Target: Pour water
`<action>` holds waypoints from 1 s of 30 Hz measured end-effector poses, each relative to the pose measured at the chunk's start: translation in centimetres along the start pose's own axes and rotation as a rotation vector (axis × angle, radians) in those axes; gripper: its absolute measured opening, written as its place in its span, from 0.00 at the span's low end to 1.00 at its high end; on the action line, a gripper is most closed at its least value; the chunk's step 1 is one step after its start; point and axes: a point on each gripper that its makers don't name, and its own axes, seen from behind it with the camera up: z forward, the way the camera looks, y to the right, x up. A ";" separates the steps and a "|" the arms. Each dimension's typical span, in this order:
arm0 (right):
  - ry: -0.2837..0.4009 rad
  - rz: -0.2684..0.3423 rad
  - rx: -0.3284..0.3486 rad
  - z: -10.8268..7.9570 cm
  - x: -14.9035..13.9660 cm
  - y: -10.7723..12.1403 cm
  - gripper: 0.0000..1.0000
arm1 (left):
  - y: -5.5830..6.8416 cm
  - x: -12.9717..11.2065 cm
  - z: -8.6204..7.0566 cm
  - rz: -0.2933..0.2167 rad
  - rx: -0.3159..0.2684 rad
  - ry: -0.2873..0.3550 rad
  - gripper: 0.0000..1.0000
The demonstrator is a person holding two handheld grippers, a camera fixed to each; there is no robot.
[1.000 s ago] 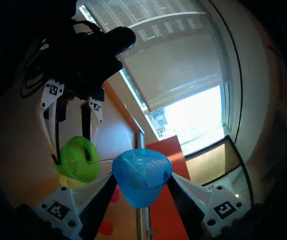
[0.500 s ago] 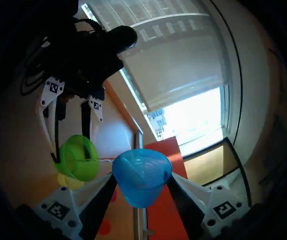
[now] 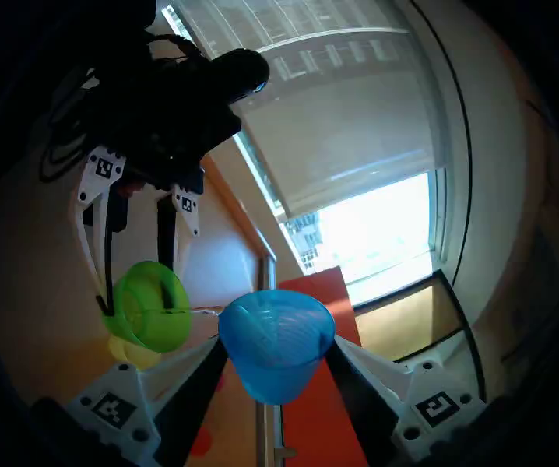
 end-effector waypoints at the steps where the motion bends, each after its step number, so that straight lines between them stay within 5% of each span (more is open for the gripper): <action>1: 0.000 -0.001 -0.001 0.0 0.0 0.0 0.88 | 0.0 0.0 0.0 0.000 0.000 0.000 0.83; 30: -0.005 -0.040 -0.028 0.1 -0.3 1.0 0.88 | 0.2 0.3 0.1 0.015 -0.004 0.000 0.83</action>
